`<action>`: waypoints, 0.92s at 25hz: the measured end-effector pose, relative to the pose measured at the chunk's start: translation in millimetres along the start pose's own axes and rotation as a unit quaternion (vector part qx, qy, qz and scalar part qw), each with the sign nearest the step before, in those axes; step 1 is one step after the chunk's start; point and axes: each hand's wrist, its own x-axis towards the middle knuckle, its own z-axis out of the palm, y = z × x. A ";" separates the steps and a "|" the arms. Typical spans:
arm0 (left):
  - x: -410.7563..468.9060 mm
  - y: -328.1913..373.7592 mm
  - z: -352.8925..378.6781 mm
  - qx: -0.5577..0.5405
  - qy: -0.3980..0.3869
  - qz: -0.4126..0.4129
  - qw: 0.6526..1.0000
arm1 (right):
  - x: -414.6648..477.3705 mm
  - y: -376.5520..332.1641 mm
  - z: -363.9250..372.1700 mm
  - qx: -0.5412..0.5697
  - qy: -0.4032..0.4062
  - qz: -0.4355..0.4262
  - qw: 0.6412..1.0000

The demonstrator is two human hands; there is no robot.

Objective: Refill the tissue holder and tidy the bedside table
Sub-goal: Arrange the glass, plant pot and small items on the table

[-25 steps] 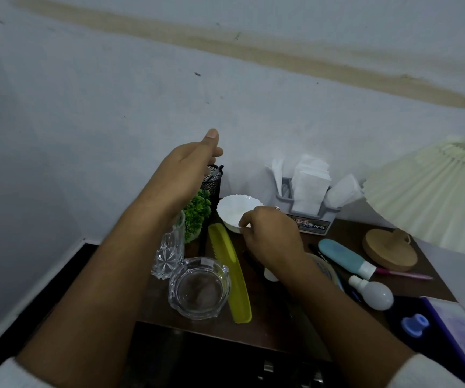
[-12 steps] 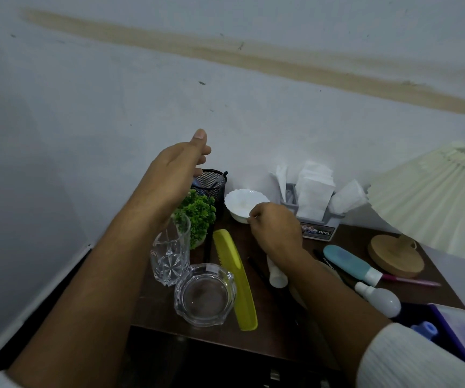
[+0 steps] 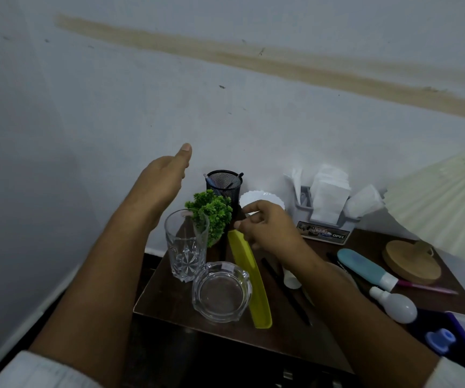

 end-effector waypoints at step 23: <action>-2.0 16.0 3.6 -0.003 -0.140 -0.040 0.989 | 13.0 -41.1 4.4 0.094 -0.051 -0.068 0.992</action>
